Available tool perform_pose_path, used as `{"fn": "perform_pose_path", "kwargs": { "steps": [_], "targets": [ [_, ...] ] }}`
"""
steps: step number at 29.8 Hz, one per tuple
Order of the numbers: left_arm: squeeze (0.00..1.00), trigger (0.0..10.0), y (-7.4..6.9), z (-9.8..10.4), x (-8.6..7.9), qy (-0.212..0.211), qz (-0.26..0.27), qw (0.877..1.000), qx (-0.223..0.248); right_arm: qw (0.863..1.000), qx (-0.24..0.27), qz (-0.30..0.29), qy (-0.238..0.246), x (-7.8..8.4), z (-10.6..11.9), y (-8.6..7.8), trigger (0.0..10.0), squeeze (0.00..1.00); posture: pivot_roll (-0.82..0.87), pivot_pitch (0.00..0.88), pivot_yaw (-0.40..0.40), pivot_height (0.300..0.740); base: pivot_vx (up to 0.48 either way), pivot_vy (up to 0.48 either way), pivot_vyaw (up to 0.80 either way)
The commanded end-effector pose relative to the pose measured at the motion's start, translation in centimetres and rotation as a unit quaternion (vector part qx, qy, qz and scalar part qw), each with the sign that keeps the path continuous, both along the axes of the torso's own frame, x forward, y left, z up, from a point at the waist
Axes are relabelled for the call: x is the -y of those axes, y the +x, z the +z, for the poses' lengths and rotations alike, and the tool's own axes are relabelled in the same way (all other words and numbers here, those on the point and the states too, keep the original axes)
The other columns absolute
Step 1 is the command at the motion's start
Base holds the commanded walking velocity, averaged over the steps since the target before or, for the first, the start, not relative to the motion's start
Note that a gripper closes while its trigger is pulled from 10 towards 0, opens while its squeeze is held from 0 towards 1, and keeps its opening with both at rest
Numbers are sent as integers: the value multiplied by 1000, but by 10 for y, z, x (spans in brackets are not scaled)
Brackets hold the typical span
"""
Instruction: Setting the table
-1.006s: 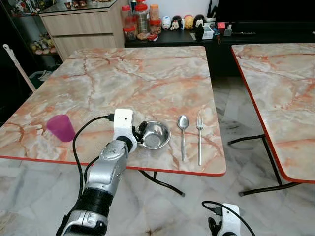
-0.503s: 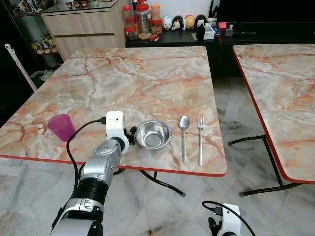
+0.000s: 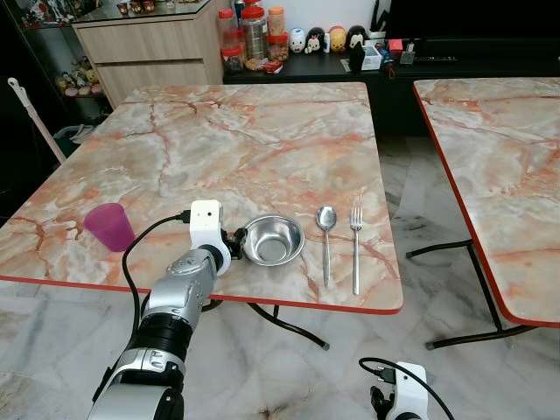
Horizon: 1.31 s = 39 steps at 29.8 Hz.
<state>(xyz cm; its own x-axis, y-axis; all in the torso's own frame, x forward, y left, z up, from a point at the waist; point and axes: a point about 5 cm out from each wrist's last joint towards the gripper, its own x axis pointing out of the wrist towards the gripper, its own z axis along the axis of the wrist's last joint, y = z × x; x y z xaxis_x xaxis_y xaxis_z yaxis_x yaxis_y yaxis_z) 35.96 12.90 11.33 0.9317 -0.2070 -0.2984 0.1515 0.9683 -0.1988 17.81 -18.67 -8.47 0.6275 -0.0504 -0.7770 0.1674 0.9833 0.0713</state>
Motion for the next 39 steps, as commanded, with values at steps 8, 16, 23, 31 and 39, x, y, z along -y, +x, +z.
{"fn": "perform_pose_path", "kwargs": {
  "steps": [8, 16, 23, 31, 39],
  "targets": [
    [0, 10000, -2, -7, 4, 8, -33, 999, -31, 1000, -1, -5, 5, -3, 0, 0, 10000, 0, 39, 30, 92, 740, 0, 0, 0],
    [0, 10000, -4, -8, 7, 6, -44, 998, -37, 1000, -3, -6, 6, -3, -1, -1, 10000, 0, 38, 33, 92, 740, 0, 0, 0],
    [0, 9137, -6, -10, 11, 8, -65, 997, -42, 1000, -3, -7, 6, -3, -1, -1, 10000, 0, 38, 32, 94, 740, 0, 0, 0],
    [0, 0, -6, -10, 10, 9, -64, 997, -43, 1000, -3, -7, 7, -4, -1, -1, 10000, 0, 41, 31, 95, 740, 0, 0, 0],
    [0, 0, -6, -9, 8, 10, -62, 997, -43, 1000, -3, -8, 8, -5, -1, -1, 10000, 0, 41, 29, 97, 740, 0, 0, 0]
  ]
}}
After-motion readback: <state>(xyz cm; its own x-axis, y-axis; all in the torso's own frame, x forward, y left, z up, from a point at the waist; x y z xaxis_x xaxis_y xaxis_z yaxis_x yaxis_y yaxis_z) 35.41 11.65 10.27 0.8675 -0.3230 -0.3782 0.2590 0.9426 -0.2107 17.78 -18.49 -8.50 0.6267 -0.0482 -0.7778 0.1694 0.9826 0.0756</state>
